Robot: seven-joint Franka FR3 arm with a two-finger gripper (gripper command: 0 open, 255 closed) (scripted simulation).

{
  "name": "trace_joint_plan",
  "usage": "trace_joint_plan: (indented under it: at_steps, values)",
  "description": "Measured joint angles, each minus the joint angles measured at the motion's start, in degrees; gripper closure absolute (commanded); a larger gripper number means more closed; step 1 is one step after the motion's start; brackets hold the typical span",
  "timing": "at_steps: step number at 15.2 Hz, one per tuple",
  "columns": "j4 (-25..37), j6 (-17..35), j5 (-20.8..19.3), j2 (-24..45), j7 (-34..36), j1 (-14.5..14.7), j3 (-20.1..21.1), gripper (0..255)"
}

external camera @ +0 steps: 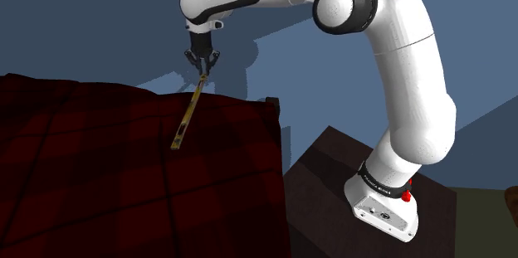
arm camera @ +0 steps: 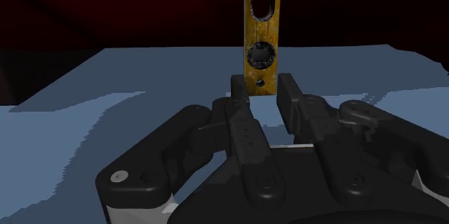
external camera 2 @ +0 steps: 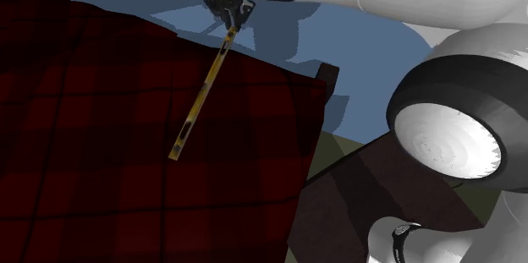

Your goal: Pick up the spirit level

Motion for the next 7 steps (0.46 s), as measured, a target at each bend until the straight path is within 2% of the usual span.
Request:
trace_joint_plan:
  at_steps: [7]
  values:
    - [3.85, -4.54, 0.15, -0.72, -0.13, 0.16, 0.11, 255]
